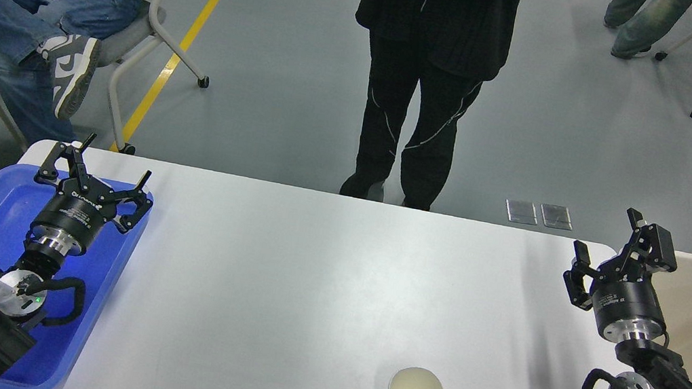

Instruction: Tidy desktop

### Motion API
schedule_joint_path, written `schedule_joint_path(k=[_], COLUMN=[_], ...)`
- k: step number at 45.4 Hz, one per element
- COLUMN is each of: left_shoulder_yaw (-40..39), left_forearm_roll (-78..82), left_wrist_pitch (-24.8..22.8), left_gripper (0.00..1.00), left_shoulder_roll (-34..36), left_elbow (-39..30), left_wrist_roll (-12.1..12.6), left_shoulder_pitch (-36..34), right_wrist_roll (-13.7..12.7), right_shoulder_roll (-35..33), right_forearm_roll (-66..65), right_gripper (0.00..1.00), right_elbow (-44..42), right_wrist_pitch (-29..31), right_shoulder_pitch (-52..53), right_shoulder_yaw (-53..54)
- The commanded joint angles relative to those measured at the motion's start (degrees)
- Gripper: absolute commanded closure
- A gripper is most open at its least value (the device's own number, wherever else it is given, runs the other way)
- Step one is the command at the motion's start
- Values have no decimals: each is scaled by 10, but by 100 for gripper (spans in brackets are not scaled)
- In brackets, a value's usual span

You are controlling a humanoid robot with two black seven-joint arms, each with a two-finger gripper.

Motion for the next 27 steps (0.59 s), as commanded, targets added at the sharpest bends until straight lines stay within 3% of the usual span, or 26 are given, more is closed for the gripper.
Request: schedule_joint_path(k=[1, 4, 8, 10, 27], left_shoulder_yaw=[0, 0, 0, 0, 0], left_forearm_roll=[0, 0, 0, 0, 1], left_wrist_pitch=[0, 0, 0, 0, 0], left_gripper=[0, 0, 0, 0, 0], left_shoulder_roll=[0, 0, 0, 0, -1], left_elbow=[0, 0, 0, 0, -1], left_wrist_roll=[0, 0, 0, 0, 0], left_shoulder_pitch=[0, -1, -1, 0, -1], right_wrist_roll=[-1, -6, -48, -57, -57], right_shoulder_roll=[-1, -2, -8, -11, -12], right_forearm_roll=[0, 1, 1, 1, 0], right_gripper=[0, 0, 0, 0, 0], right_elbow=[1, 2, 11, 12, 12], right_wrist_pitch=[-1, -1, 0, 0, 1], right_shoulder_pitch=[0, 0, 0, 0, 2], right_shoulder_yaw=[3, -4, 2, 3, 4])
